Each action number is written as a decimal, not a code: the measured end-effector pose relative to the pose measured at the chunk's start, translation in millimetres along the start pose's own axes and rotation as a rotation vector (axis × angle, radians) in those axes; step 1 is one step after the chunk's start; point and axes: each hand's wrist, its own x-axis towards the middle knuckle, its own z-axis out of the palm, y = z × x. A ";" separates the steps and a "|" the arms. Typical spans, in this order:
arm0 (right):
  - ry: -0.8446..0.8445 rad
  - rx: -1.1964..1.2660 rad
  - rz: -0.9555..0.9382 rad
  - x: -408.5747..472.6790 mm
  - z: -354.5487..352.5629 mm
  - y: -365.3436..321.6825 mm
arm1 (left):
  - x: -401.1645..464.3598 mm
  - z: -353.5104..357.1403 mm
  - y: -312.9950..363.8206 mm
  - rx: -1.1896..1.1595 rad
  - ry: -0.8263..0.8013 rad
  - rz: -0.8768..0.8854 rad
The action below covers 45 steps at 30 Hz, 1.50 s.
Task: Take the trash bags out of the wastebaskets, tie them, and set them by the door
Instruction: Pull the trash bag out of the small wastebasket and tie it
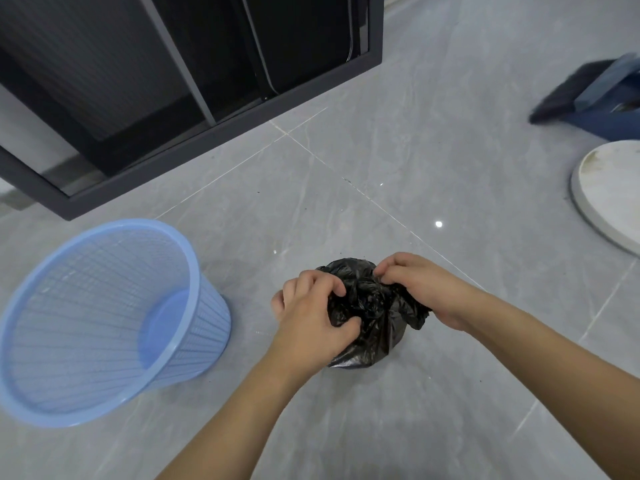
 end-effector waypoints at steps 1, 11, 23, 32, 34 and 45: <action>0.004 0.002 -0.010 0.5 -0.5 1.1 | -1.5 3.9 1.3 0.022 0.027 0.023; -0.015 0.195 -0.009 3.9 3.2 1.8 | -4.8 21.8 8.3 0.071 0.149 0.087; 0.316 -0.571 -0.606 20.7 7.7 21.9 | 0.8 -41.1 10.6 -0.140 -0.105 -0.431; 0.013 -0.880 -0.248 16.6 -4.3 30.5 | 3.5 -51.4 -22.2 -0.117 -0.167 -0.575; -0.170 -0.815 -0.096 13.6 -8.7 24.9 | 6.0 -53.9 -15.4 -0.170 -0.249 -0.514; -0.287 0.820 0.192 10.9 -11.5 26.1 | -8.7 -35.8 -16.0 0.140 -0.182 0.143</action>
